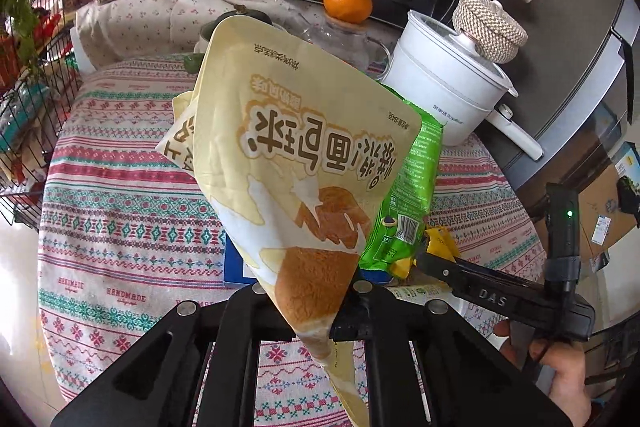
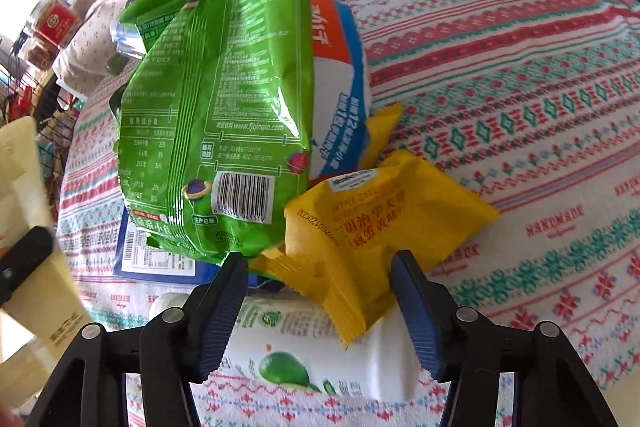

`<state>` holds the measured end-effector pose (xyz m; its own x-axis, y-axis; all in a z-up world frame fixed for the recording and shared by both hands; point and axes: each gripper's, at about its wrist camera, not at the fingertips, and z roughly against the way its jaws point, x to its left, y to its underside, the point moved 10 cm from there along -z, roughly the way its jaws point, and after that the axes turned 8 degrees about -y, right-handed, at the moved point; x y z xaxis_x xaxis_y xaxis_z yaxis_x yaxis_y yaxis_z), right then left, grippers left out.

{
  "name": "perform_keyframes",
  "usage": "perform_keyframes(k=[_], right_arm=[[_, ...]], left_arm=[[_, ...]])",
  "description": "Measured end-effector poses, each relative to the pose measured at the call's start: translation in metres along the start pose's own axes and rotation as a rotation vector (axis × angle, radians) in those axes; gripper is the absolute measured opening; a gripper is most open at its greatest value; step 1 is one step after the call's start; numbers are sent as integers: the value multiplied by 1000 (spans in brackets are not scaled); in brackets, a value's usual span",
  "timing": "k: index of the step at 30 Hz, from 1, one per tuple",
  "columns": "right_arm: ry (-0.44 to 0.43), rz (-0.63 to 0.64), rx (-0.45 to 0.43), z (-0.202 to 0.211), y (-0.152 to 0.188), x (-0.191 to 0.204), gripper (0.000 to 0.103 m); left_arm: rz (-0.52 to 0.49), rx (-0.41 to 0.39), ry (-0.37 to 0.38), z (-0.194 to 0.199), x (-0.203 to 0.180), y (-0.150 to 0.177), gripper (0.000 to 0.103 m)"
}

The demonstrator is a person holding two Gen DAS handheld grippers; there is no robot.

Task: Collect trash
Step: 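Grasp the yellow wrapper with the right gripper and lift it, then carry both packages over the white bin and open both grippers to drop them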

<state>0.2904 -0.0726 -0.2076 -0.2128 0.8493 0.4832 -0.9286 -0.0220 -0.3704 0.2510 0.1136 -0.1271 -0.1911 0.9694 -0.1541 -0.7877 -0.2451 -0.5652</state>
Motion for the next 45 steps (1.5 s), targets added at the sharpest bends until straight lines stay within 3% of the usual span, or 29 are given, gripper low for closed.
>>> perform_keyframes(k=[7,8,9,18,26,33,45], right_arm=[[23,15,-29,-7,-8,-8,42],[23,15,-41,-4,-10,-10,35],[19,11,-47,-2,-12,-12,23],[4,-15,-131,44,-21,-22,17],[-3,5,-218,122,-15,-23,17],[0,14,-258,182,14,-35,17],[118,-65,-270,246,84,-96,17]], left_arm=[[12,-2,3,11,10,5,9],[10,-4,2,13,12,5,9],[7,-7,2,14,12,6,9],[0,-6,34,22,4,9,9],[-92,-40,112,52,-45,19,9],[-213,-49,190,74,-105,45,9],[-434,8,283,80,-204,114,10]])
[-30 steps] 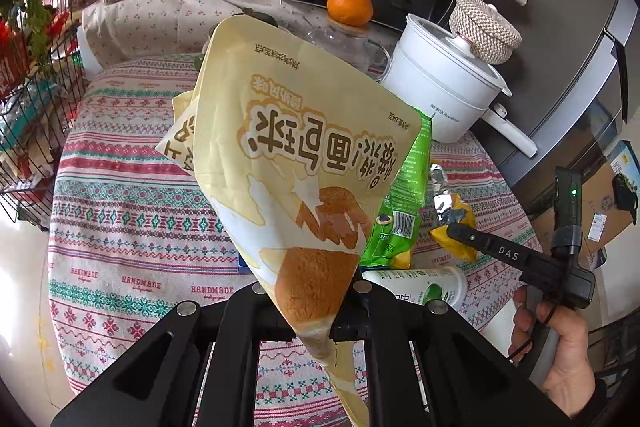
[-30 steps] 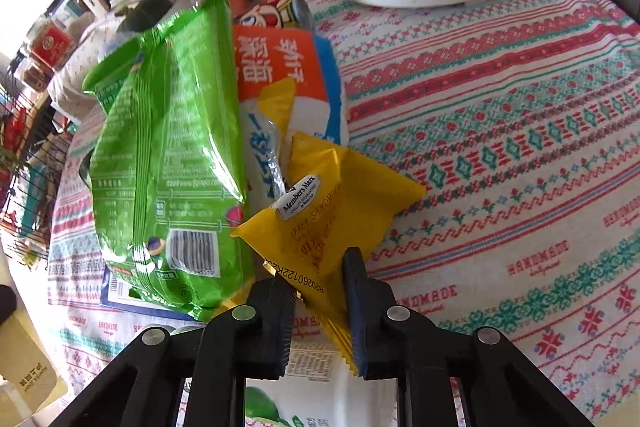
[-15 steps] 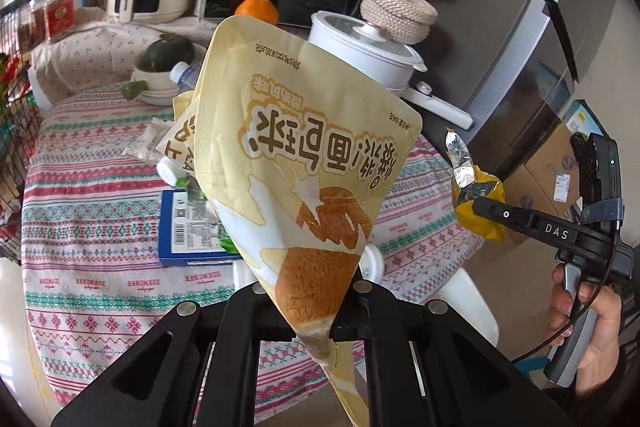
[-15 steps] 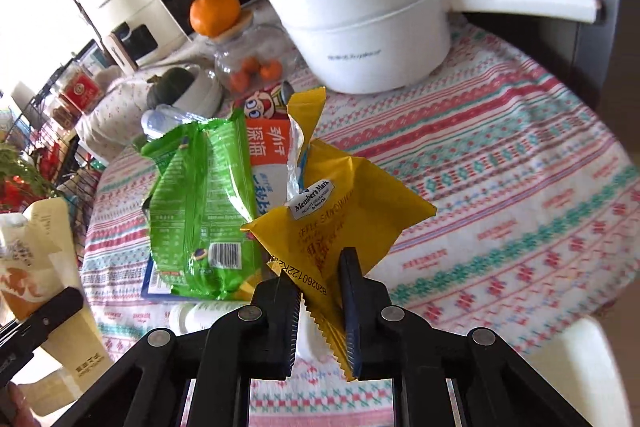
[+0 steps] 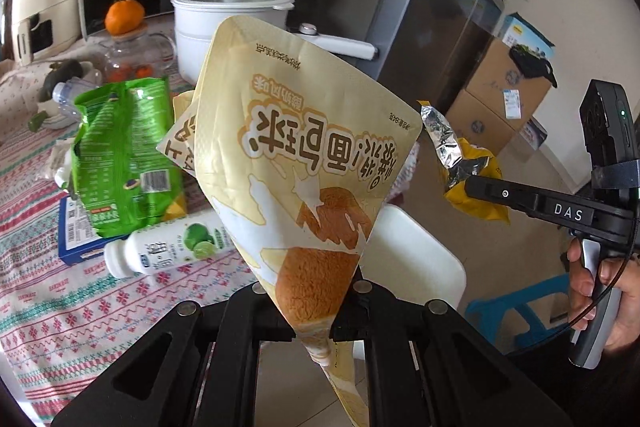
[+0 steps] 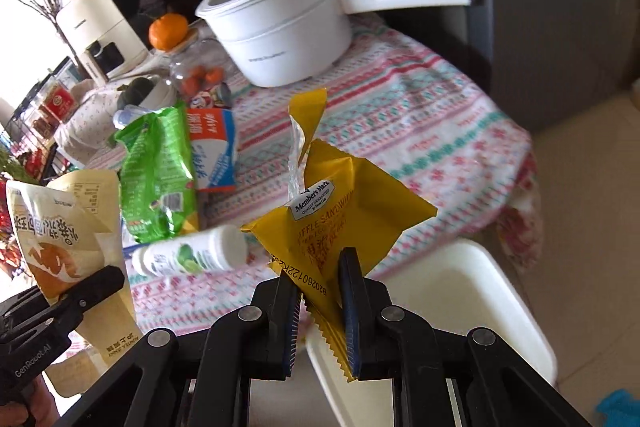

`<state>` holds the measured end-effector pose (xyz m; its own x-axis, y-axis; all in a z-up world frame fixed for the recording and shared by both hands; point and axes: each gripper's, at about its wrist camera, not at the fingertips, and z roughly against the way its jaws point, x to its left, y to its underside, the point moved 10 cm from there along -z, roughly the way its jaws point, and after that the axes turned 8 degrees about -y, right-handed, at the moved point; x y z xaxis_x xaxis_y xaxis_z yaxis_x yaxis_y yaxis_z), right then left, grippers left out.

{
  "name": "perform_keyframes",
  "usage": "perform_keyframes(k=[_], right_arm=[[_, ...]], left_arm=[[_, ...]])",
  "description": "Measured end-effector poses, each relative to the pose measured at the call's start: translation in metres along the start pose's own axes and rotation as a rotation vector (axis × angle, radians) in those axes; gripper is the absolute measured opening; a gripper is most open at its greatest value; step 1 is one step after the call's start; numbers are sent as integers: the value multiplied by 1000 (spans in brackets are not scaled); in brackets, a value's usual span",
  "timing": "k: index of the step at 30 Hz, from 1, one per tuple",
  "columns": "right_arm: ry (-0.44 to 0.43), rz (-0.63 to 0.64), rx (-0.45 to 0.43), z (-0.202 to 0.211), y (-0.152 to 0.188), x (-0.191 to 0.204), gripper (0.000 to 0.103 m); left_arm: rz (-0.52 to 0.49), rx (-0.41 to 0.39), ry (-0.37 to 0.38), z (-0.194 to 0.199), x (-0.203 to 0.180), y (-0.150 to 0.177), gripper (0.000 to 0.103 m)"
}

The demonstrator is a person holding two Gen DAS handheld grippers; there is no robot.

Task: Collect trash
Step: 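Carry both packages over the white bin and open both grippers to drop them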

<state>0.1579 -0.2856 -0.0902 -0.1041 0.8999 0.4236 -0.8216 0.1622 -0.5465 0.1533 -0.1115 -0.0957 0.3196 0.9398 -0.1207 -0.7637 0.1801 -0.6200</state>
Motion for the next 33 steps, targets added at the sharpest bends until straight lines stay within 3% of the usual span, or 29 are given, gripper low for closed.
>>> perform_keyframes(k=[12,21,24,25,26,28,33], right_arm=[[101,-196,37,25,49,-83,17],[143,-209,92,16,60,-97,18],[151,-201,101,15,62,-98,18],[154,-197,102,14,61,-98,18],[155,-197,103,14,62,-99,18],[155,-202,105,14,62,-100,18],[156,-213,111,13,63,-102,19]], left_arm=[[-162,163,55,-72,-93,57,10],[-178,174,33,-124,-112,65,11],[-173,176,45,-133,-118,65,16],[-173,178,46,-135,-116,65,27],[-173,179,48,-137,-116,65,44],[-172,165,39,-135,-115,63,62],[-164,152,44,-125,-113,56,72]])
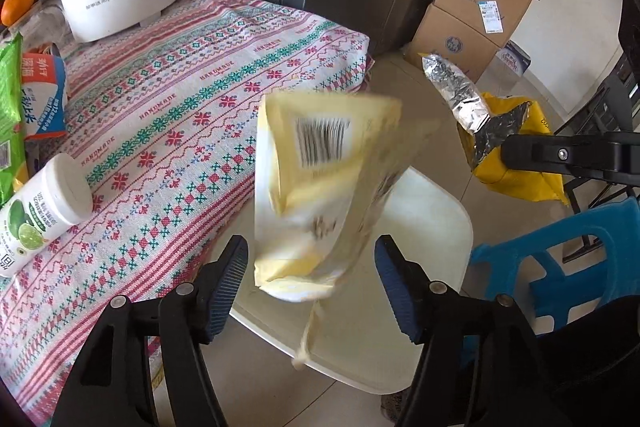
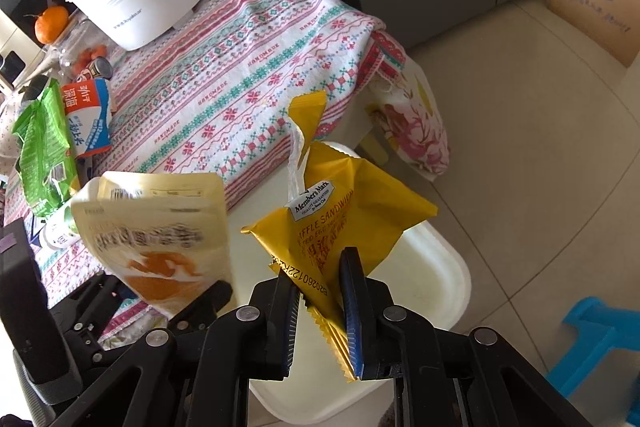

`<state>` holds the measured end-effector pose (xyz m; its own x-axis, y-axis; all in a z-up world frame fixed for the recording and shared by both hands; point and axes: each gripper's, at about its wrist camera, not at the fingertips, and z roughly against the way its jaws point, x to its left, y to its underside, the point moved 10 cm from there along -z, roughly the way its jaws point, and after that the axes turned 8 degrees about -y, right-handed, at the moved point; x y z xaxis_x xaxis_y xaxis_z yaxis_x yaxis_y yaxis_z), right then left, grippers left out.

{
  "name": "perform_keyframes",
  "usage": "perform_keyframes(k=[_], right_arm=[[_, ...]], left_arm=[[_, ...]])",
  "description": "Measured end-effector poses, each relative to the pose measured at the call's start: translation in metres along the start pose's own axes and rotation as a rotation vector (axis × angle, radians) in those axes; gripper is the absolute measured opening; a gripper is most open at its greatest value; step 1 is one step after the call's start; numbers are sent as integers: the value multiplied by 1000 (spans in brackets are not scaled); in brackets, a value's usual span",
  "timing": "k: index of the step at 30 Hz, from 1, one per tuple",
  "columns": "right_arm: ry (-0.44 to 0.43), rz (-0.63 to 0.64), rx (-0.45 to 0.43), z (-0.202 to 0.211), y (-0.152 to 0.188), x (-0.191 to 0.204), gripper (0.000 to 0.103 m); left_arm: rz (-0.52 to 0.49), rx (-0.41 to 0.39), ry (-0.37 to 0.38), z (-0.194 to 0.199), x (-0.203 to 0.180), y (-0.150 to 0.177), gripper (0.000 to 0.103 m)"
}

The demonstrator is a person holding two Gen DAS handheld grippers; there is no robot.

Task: Collect trash
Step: 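Carry both packages over the white bin and open both grippers to drop them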

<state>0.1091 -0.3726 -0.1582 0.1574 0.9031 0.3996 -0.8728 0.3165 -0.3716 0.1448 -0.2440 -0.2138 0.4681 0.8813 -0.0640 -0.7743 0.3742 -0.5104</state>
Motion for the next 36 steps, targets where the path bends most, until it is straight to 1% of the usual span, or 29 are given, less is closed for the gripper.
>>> perform_keyframes(k=[2,4,11,22,26,30,31,33,34,35,36], right_arm=[[0,-1,0,0,0,0,19],[0,0,1,-1,0,0,19],[18,15,27,-9,4,1,19],[71,111,123,-42,21,19,19],[90,135,144,-51,27,24,21],[98,138,146,-53,29,26,23],[95,133,144,-52,29,26,26],[90,120,135,-51,28,26,50],[91,116,128,-50,27,26,56],[91,116,121,-48,26,27,63],[90,118,114,-47,25,28,68]], left_arm=[[2,-5,-2,6,2,1,78],[-2,-3,-8,10,6,2,79],[2,-13,-24,36,25,11,80],[-24,-59,-103,70,65,22,83],[-6,-67,-119,77,78,26,83],[20,-73,-124,83,90,28,83],[27,-76,-126,85,93,28,83],[42,-81,-129,89,100,28,83],[50,-82,-131,90,102,28,83],[58,-84,-133,91,106,29,83],[65,-85,-135,92,109,29,83]])
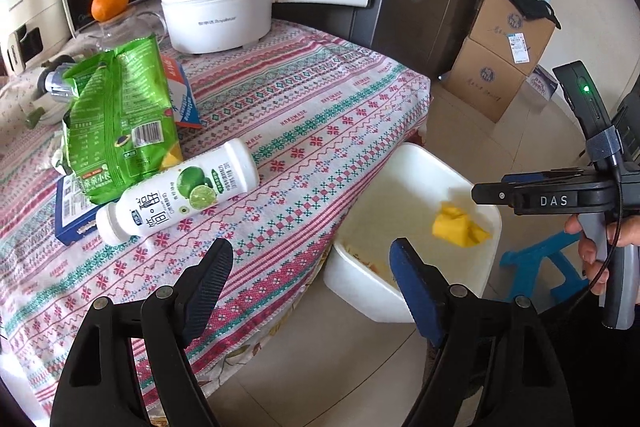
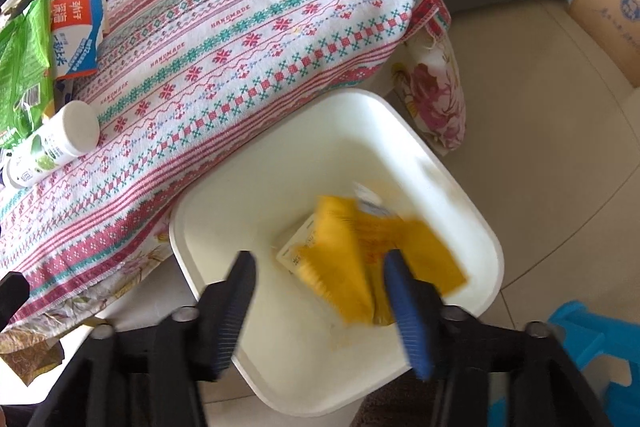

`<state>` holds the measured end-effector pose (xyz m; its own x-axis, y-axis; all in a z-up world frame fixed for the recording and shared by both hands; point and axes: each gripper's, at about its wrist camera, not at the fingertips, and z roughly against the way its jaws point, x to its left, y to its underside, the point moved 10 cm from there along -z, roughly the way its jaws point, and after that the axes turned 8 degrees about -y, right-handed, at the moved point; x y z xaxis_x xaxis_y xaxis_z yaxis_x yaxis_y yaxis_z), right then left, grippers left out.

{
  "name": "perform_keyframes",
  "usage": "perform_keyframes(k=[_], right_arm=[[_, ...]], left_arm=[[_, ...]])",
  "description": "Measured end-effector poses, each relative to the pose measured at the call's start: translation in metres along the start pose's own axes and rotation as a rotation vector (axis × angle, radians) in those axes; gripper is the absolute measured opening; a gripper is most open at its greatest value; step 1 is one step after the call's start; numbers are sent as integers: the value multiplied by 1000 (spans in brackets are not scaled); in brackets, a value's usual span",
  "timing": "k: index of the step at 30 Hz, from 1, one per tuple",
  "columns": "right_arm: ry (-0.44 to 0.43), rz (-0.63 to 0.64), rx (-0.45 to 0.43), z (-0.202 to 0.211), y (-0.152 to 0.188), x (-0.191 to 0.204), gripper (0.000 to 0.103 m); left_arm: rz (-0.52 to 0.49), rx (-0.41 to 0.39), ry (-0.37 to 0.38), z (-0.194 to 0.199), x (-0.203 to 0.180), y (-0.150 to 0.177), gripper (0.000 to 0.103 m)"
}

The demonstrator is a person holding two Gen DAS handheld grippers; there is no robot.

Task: Collect trash
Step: 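Carry both packages over the white bin and open both grippers to drop them, then move the left gripper back to the table toward the green chip bag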

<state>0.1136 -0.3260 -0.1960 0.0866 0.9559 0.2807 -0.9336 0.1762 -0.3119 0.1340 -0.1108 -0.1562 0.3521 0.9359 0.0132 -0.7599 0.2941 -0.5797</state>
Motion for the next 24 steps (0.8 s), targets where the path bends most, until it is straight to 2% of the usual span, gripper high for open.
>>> perform_keyframes(k=[3,12,19,24], right_arm=[[-3,6,-12,3,-2,3,72],[-7,24,-39,6,-8,10,74],[-21,45,-92,16,-16,21,78],[-37,86,-110,18,-21,41,81]], left_arm=[[20,1,-8,1,9,1,83],[76,-8,-34,10,38,2,83],[173,-17,-82,18,87,5,83],[260,12,-114,16,126,14,83]])
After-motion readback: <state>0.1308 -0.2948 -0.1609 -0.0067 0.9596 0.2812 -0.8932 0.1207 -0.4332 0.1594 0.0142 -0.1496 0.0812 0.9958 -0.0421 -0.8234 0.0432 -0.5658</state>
